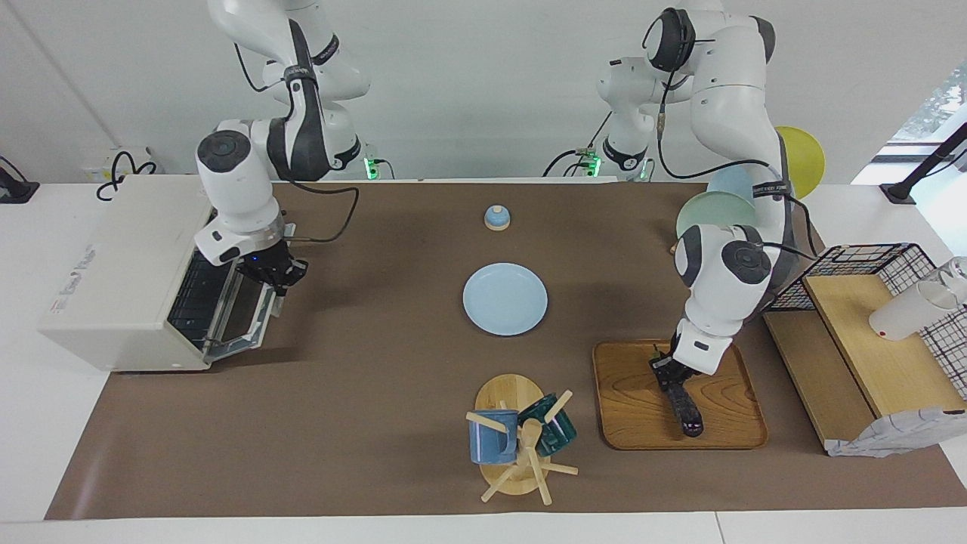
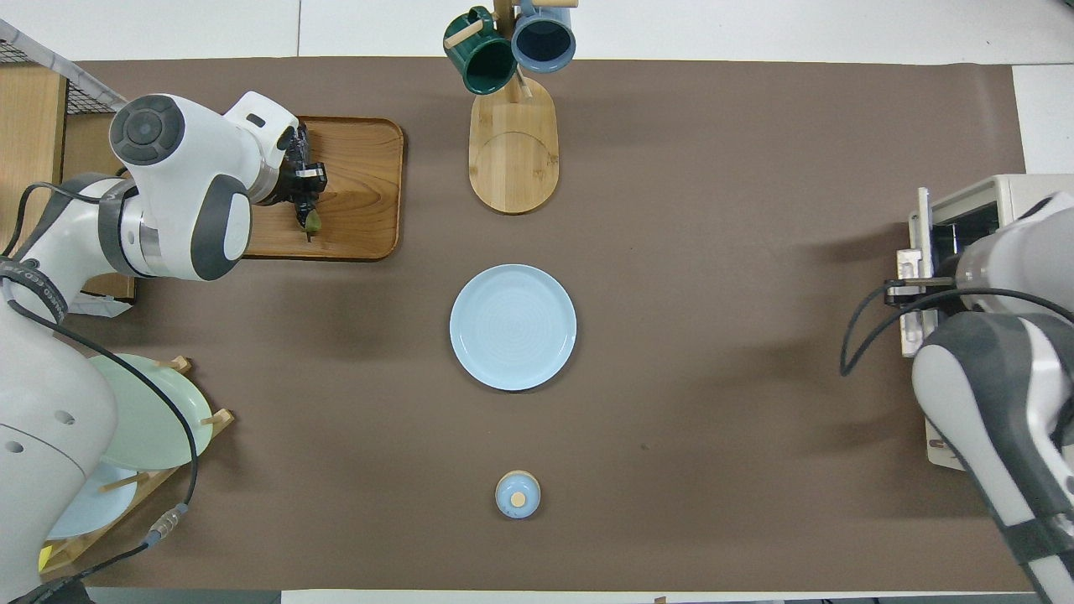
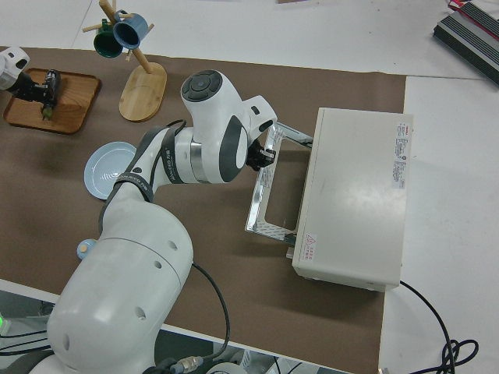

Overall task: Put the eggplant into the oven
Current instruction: 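Grasp the eggplant with the left gripper while the right gripper pulls the oven door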

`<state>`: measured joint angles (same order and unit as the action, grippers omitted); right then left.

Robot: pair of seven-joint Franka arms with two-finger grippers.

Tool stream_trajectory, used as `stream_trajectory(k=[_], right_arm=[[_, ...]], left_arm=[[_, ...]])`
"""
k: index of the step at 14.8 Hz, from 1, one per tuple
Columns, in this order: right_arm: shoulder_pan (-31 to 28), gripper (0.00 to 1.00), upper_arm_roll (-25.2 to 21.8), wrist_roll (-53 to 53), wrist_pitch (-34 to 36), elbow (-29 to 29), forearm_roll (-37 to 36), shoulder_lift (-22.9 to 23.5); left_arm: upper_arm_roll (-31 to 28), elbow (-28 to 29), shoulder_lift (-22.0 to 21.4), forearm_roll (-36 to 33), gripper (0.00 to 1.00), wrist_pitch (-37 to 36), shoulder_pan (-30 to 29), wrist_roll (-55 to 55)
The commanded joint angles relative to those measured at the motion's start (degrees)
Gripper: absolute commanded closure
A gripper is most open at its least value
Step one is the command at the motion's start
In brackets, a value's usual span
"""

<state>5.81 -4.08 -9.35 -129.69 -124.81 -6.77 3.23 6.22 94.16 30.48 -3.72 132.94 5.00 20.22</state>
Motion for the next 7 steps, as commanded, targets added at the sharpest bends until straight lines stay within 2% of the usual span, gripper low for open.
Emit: stream_trajectory(k=[1,5,7], right_arm=[[-0.5,1.0,-0.2,0.1,-5.0,-1.8,0.6,1.4],[-0.3,1.0,-0.2,0.0,-6.3,-1.8,5.2,3.4],[1.4,1.0,-0.2,-0.5,-6.4,-1.8,5.4,3.3]], left_arm=[[1.1,0.4,-5.9,-0.8,1.0,-7.9,0.4,0.4],[6.1,1.7,-14.2,2.9,1.0,-21.3,0.5,2.4],[8.2,4.7,-17.8,4.6,1.0,-23.2,2.9,5.0]])
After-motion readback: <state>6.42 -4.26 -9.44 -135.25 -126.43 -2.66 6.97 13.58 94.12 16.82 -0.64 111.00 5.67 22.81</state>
